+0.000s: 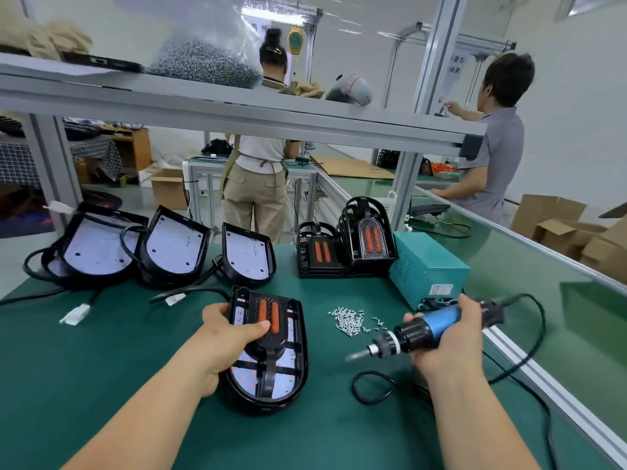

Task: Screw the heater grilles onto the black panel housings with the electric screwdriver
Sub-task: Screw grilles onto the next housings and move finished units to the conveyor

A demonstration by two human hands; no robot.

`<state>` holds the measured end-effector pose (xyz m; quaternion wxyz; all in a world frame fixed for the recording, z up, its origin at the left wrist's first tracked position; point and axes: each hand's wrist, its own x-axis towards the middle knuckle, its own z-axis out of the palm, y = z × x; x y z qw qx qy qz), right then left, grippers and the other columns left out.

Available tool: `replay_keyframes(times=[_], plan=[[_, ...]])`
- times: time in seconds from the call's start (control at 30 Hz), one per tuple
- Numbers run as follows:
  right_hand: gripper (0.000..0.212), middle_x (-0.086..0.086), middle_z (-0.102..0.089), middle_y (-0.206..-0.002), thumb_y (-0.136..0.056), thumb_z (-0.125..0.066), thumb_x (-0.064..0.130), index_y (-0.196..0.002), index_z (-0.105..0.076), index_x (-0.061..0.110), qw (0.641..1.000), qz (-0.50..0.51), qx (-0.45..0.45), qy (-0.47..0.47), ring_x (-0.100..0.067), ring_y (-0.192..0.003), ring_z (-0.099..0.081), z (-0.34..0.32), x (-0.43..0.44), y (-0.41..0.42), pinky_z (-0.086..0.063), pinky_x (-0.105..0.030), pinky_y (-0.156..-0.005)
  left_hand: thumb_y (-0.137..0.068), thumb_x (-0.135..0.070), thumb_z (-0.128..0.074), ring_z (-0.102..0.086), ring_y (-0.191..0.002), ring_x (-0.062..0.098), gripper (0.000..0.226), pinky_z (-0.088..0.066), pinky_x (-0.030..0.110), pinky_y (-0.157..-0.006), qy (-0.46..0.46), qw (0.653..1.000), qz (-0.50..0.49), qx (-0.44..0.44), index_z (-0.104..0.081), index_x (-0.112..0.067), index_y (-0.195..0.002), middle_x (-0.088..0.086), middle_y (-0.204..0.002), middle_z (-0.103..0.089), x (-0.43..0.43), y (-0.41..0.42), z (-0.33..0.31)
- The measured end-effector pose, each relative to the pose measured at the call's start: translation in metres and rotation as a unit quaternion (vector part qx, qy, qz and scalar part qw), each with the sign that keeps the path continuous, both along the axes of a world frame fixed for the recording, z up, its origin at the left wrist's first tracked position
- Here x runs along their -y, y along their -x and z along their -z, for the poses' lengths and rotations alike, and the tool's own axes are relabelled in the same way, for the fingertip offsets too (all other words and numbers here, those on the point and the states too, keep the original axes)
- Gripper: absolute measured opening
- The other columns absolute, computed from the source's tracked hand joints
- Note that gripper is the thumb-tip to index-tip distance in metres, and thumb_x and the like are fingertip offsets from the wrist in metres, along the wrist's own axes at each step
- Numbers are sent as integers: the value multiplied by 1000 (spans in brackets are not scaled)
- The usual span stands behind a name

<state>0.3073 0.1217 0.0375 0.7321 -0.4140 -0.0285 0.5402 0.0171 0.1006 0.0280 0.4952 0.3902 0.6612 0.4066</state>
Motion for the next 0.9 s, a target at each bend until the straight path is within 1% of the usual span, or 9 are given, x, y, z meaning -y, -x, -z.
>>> replay_keyframes(times=[0.07,0.13,0.23,0.3,0.4,0.47,0.53,0.67,0.9], plan=[[36,-8,-54,-80,-84,-70,45,-92,-52,14,999,9,-38,-26,-23,-59,-62,-7,-5,3,-57,-33,-60,-82,-30,-80,-60,-110,27,80,-46,44,-102,3,1000,3,-17,-30,-15,-142,7,-121,-61,-1,2,-3],[34,-8,-55,-77,-85,-70,43,-90,-54,13,995,6,-85,-57,-24,-62,-61,-5,-11,6,-57,-30,-60,-82,-37,-79,-52,-123,30,87,-41,40,-102,-27,994,-15,-104,-27,-15,-148,10,-139,-50,1,4,-8],[29,-5,-57,-74,-84,-69,38,-89,-58,11,979,-10,-174,-102,-22,-68,-60,7,-17,7,-53,-29,-68,-80,-44,-76,-38,-132,34,82,-35,45,-108,-141,930,-50,-336,-34,-16,-146,14,-143,-39,5,0,-20],[27,-4,-59,-73,-84,-68,35,-89,-58,10,971,-15,-209,-118,-22,-65,-65,12,-21,4,-52,-30,-69,-83,-42,-73,-41,-127,32,68,-36,43,-104,-211,881,-46,-420,-44,-18,-139,10,-134,-45,5,-10,-29],[26,-6,-68,-64,-87,-66,33,-89,-57,9,969,-10,-213,-129,-25,-67,-74,16,-25,-1,-54,-37,-69,-88,-34,-68,-58,-104,22,35,-45,35,-92,-271,850,44,-449,-59,-24,-121,-1,-111,-56,-5,-38,-39],[26,-6,-69,-62,-87,-65,33,-89,-57,9,968,1,-213,-132,-25,-66,-74,16,-25,-4,-55,-37,-66,-92,-30,-65,-59,-101,17,20,-45,30,-90,-259,831,152,-468,-64,-28,-111,-6,-102,-61,-18,-64,-39],[25,-4,-67,-59,-86,-66,32,-89,-57,9,963,18,-232,-136,-23,-61,-73,17,-26,-6,-56,-31,-62,-93,-28,-62,-58,-109,18,19,-46,31,-92,-236,794,230,-510,-67,-30,-111,-6,-110,-65,-33,-88,-34],[22,-1,-64,-56,-85,-67,31,-88,-57,12,957,31,-258,-131,-19,-54,-69,20,-28,-7,-55,-27,-61,-93,-18,-62,-58,-113,21,28,-43,29,-87,-195,741,288,-575,-65,-32,-117,-6,-117,-66,-57,-111,-22],[19,0,-61,-57,-85,-65,28,-82,-55,13,954,29,-267,-134,-19,-49,-65,23,-31,-9,-54,-25,-59,-93,-25,-65,-64,-103,29,17,-53,35,-89,-120,736,293,-599,-69,-22,-110,3,-114,-68,-71,-123,-6]])
